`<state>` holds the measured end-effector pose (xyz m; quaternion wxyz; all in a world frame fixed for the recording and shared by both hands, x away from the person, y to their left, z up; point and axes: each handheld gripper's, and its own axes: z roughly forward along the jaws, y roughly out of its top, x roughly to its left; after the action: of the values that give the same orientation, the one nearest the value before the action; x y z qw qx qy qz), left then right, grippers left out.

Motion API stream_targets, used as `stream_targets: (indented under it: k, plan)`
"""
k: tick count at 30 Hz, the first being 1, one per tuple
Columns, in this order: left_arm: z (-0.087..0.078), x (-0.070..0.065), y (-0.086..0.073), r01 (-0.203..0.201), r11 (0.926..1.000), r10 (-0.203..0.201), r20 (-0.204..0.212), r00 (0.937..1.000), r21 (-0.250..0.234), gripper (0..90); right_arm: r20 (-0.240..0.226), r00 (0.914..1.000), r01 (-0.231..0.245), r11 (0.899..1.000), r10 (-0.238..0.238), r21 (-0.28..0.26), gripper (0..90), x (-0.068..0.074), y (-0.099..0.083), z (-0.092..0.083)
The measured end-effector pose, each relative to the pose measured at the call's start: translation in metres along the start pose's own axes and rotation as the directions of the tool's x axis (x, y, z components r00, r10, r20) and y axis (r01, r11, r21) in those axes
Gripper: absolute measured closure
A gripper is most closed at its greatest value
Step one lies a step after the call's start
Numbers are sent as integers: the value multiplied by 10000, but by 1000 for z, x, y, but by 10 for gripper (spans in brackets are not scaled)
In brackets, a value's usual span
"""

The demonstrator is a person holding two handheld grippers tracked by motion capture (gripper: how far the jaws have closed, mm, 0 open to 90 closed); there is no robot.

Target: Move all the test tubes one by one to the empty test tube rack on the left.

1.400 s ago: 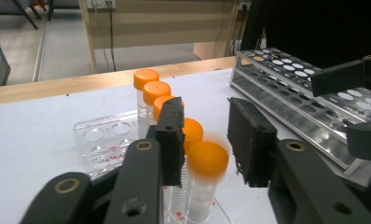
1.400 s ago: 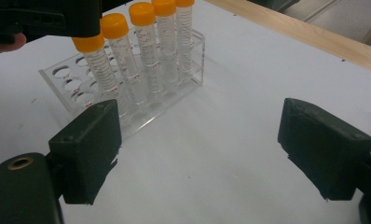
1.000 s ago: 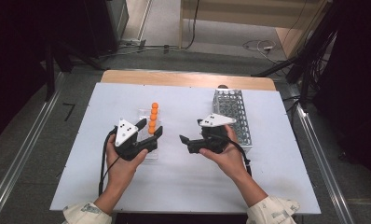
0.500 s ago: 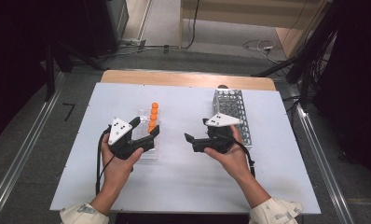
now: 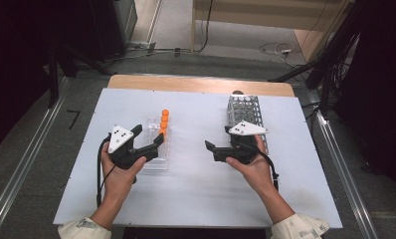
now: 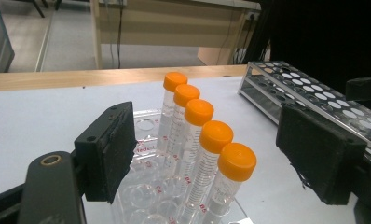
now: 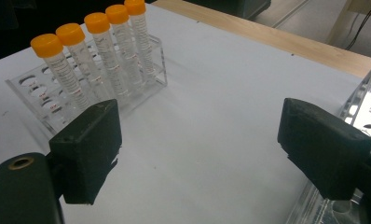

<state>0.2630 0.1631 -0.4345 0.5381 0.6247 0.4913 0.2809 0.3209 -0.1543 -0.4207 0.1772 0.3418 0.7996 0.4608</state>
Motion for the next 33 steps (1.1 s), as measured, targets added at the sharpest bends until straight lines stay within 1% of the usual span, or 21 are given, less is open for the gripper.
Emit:
stream_targets:
  k: [8,10,15,33]
  plan:
    - [-2,4,0,28,10000,-28,-24,10000,-53,211,99,9999,-73,10000,73,-60,123,-4,-2,-5]
    - [-3,6,0,54,10000,-55,-68,10000,-56,211,124,9998,-151,9999,152,-45,123,-5,-3,-7]
    - [-4,9,-1,58,10000,-59,-120,9999,-72,206,267,9994,-197,9998,200,-102,124,-9,-5,-11]
    - [-8,18,-5,32,10000,-29,-361,9993,87,188,657,9967,-464,9986,480,-249,123,-23,-13,-28]
